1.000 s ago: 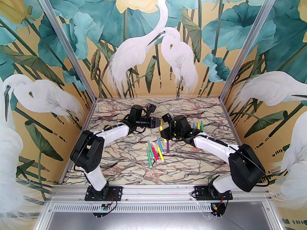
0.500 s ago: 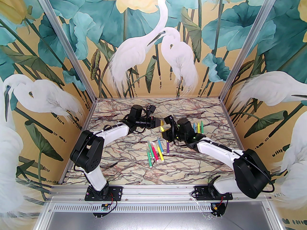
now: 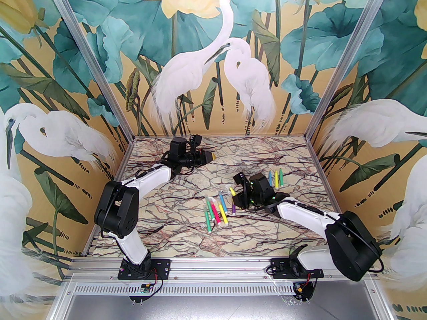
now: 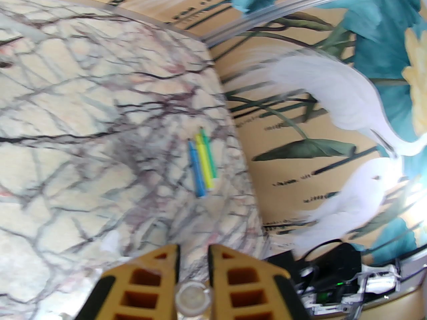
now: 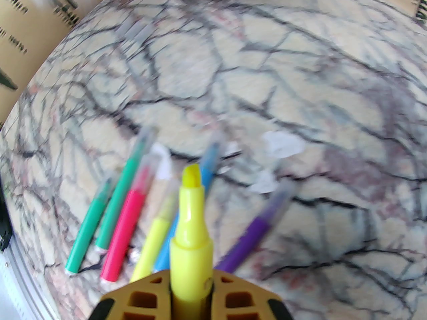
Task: Open the pen caps
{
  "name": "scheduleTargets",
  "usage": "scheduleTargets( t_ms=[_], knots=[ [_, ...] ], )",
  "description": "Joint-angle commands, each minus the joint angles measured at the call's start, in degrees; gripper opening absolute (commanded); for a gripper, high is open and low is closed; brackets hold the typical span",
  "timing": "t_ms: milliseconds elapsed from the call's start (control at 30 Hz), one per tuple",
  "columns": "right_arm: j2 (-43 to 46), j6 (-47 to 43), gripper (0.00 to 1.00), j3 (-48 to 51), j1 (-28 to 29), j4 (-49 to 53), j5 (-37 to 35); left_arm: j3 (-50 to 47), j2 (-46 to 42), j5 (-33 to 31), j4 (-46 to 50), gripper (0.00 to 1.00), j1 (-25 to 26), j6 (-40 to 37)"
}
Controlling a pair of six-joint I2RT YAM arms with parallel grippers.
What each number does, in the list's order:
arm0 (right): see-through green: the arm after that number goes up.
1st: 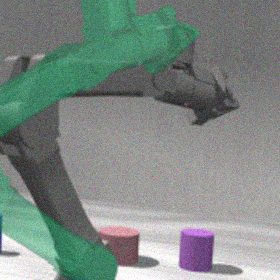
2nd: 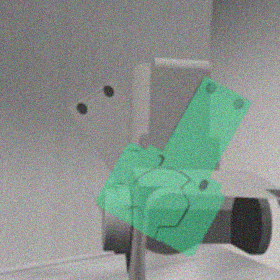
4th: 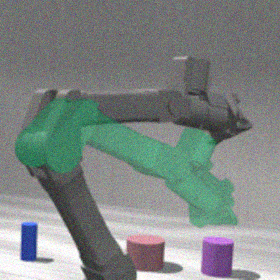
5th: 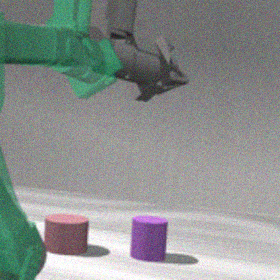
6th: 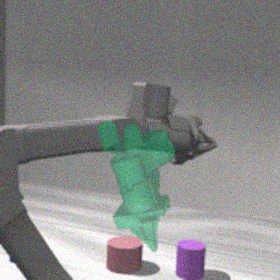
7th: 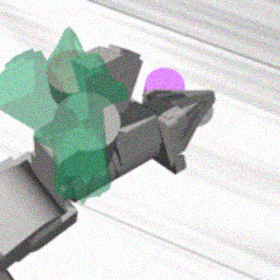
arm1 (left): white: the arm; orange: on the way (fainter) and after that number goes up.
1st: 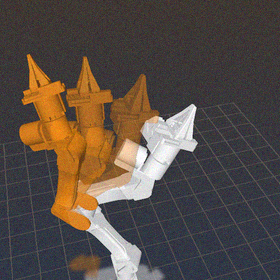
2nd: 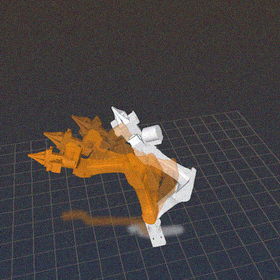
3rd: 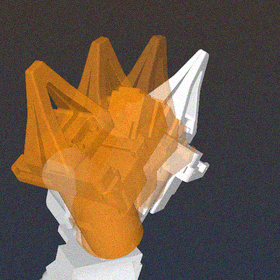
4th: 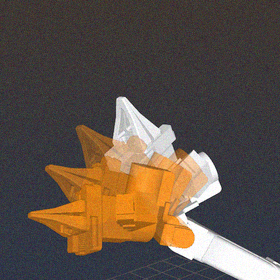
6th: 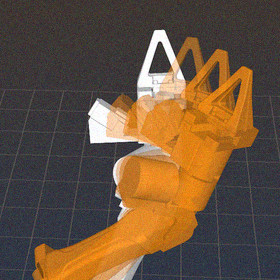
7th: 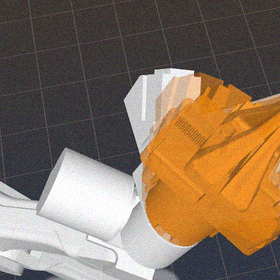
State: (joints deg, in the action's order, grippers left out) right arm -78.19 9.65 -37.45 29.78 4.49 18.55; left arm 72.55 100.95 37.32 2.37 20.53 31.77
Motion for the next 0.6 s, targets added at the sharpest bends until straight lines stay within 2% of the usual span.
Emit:
scheduleTargets(
  t_ms=[0, 100, 300, 467, 567],
  knots=[
    [0.6, 3.1, 0.00, -0.1, -3.6, -1.0, -4.4, 3.4, -1.0, -9.7, 15.0, 0.00, 0.0, -9.2],
    [0.2, 5.4, 0.00, -0.6, -6.3, -1.7, -6.7, 5.1, -0.7, -15.7, 22.0, 0.00, 0.1, -13.2],
    [-3.4, 8.8, 0.00, -5.1, -9.2, 0.5, -17.1, 8.6, 2.0, -27.9, 32.0, 0.00, -0.1, -17.4],
    [-8.2, 10.5, 0.00, -10.3, -9.8, 4.2, -26.6, 10.5, 5.0, -33.2, 36.1, 0.00, -0.3, -18.7],
    [-11.4, 12.0, 0.00, -13.1, -10.7, 6.1, -29.8, 10.7, 6.3, -35.2, 36.8, 0.00, -0.4, -19.1]
  ],
)
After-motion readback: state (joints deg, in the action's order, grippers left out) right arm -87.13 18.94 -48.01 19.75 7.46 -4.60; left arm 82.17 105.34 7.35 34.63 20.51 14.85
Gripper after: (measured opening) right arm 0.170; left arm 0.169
